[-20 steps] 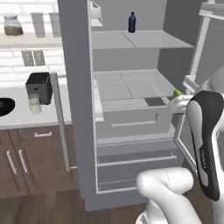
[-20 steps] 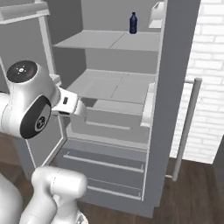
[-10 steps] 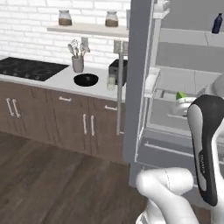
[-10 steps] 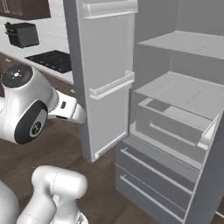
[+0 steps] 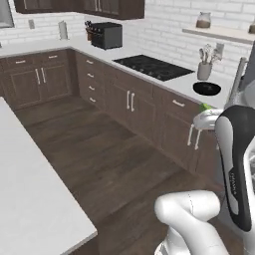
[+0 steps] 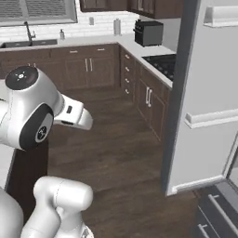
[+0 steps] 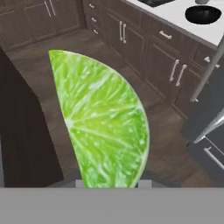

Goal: Grab a lemon wedge from the fridge and one ice cube from the ice bowl, and put them in the glass of lemonade.

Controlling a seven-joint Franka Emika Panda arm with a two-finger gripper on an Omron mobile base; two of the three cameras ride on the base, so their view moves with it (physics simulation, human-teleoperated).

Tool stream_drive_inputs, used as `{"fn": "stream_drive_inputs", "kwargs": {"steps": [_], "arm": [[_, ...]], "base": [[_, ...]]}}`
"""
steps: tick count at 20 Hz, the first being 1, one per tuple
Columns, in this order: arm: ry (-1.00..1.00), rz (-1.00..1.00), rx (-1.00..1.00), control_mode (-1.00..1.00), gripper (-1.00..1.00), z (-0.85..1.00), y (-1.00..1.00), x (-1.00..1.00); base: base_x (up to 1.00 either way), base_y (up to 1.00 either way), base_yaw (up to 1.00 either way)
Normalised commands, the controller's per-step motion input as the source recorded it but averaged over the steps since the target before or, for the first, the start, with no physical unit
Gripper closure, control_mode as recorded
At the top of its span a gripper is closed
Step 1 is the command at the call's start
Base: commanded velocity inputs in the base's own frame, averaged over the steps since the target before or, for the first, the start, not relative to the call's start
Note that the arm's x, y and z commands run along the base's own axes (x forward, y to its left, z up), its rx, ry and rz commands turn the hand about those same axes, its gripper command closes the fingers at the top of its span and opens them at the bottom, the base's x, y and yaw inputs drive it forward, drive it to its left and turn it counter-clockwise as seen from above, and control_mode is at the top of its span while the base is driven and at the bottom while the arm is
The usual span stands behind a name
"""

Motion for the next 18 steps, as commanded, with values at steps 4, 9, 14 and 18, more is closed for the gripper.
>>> {"fn": "stream_drive_inputs", "kwargs": {"steps": [4, 9, 14, 18], "arm": [[0.00, 0.00, 0.00, 1.00, 1.00, 0.00, 0.00, 0.00], [0.00, 0.00, 0.00, 1.00, 1.00, 0.00, 0.00, 0.00], [0.00, 0.00, 0.00, 1.00, 1.00, 0.00, 0.00, 0.00], [0.00, 0.00, 0.00, 1.00, 1.00, 0.00, 0.00, 0.00]], "base": [[0.75, 0.07, 0.31], [1.00, -0.15, 0.24], [1.00, -0.07, 0.24], [1.00, -0.03, 0.04]]}}
